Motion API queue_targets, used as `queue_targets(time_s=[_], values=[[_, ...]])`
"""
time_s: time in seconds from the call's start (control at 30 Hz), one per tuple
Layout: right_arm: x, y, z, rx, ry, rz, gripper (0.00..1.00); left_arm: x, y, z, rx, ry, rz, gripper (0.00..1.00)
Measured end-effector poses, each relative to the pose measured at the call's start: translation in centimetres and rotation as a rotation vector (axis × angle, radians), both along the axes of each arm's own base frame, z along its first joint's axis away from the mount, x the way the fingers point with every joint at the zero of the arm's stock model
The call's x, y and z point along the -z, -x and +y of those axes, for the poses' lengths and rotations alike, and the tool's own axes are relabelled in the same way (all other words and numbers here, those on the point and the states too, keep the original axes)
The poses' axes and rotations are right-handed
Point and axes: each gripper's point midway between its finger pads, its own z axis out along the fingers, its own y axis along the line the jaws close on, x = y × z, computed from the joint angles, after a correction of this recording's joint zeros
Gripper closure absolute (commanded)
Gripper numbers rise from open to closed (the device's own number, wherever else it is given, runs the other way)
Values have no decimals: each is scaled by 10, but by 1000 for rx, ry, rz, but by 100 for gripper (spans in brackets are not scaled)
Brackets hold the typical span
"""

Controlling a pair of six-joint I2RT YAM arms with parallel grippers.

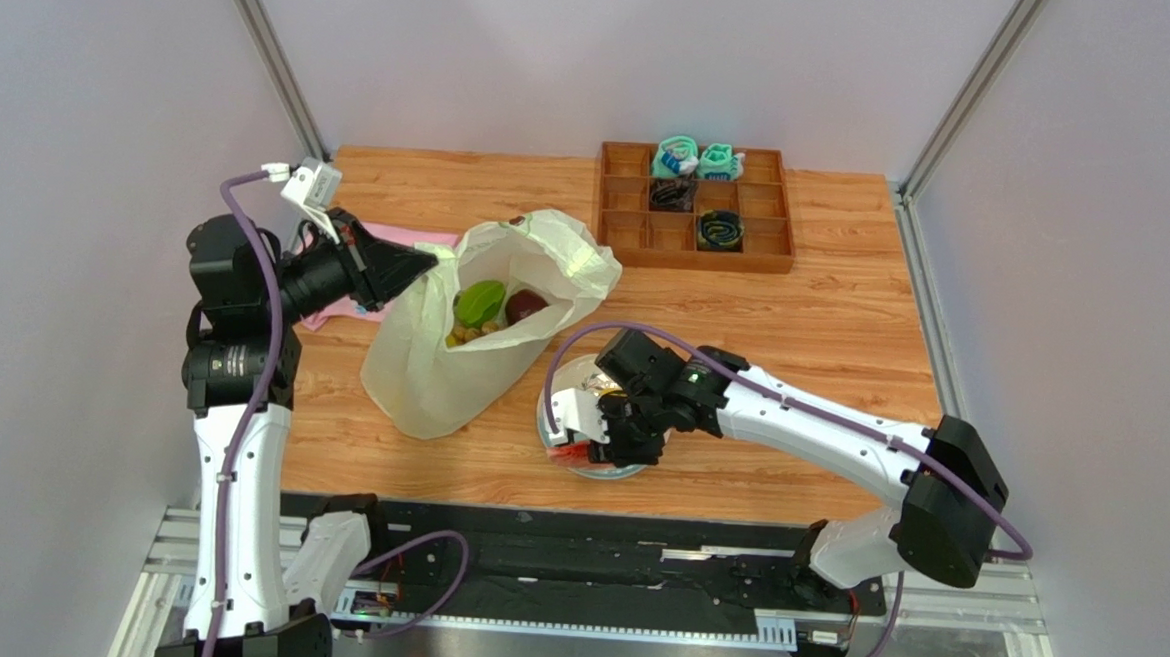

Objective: Take the fake fruits out of the plastic bag
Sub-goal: Place the fake fruit on the plate.

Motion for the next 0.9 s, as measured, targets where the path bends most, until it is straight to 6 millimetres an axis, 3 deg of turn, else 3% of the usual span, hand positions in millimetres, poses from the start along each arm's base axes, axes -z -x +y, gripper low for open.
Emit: queue_targets(time_s=[0.2, 0.37, 0.5, 0.8, 0.9], values=[[15, -16, 3, 38, 33, -49, 86, -8, 9, 2, -18, -4, -36, 100], [38, -17, -5, 71, 93, -34, 83, -9, 11, 3, -23, -5, -46, 100], [43, -19, -5, 110, 106, -31, 53, -10, 11, 3, -24, 0, -42, 100], [46, -18, -7, 164, 110, -17, 30, -10, 12, 4, -29, 8, -35, 100], [47, -13, -12, 166, 130, 5, 30, -10, 12, 3, -27, 11, -34, 100]])
